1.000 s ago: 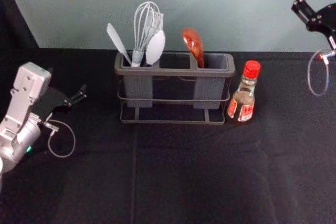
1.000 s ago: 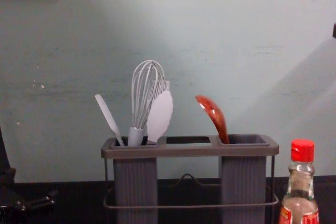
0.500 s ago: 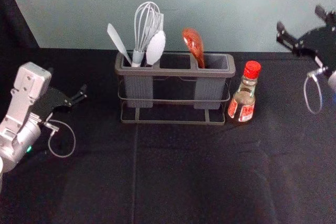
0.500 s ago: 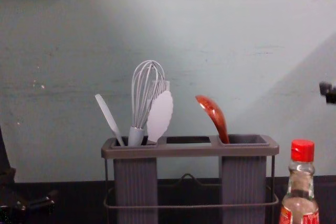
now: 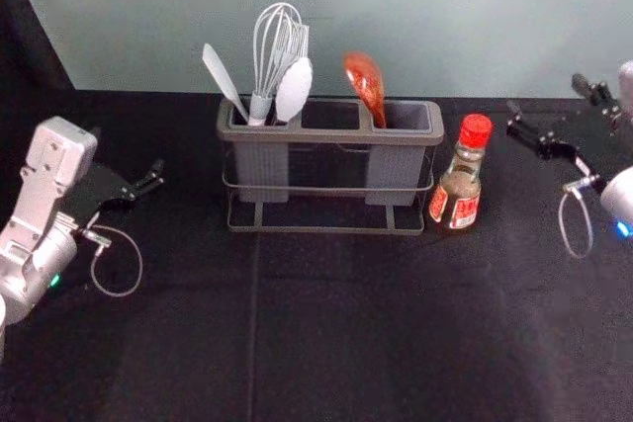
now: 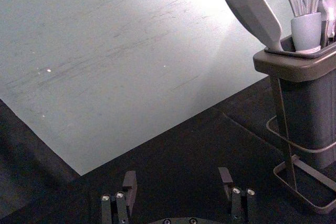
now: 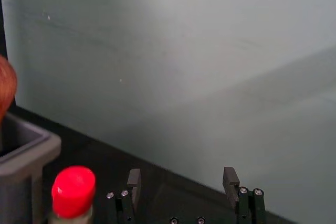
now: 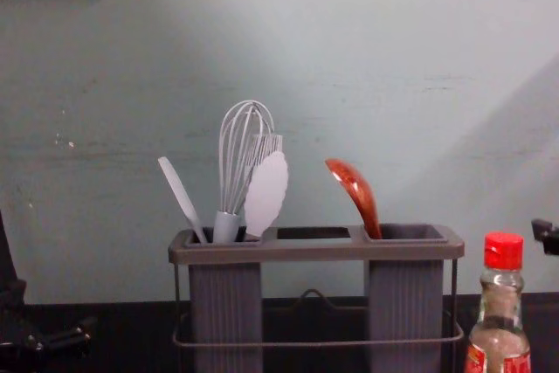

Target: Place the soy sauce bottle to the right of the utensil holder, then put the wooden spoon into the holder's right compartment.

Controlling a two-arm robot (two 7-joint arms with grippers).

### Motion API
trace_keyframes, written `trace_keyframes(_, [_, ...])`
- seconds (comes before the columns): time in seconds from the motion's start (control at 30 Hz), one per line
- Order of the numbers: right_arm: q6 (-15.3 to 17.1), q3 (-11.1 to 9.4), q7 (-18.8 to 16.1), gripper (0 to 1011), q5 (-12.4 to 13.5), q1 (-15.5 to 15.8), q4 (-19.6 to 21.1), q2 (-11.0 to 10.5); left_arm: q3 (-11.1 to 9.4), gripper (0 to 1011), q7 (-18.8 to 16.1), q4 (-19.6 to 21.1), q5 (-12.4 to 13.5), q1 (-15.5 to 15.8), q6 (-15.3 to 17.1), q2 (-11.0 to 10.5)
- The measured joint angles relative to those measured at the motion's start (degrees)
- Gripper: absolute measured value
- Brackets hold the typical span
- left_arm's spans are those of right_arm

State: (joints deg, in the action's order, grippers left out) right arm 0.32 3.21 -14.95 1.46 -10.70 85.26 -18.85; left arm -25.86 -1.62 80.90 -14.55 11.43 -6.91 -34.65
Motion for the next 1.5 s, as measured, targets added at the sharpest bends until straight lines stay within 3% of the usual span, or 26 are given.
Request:
trace_keyframes(0.8, [0.1, 2.1, 0.7, 1002, 0.7, 1.0, -3.0, 0.3, 0.0, 1011, 0.0, 0.0, 0.0, 0.0, 0.0, 0.0])
trace_keyframes(1.5, [0.1, 2.0, 0.5, 1002, 0.8, 0.9, -2.9, 0.2, 0.0, 1011, 0.0, 0.0, 0.0, 0.0, 0.0, 0.0])
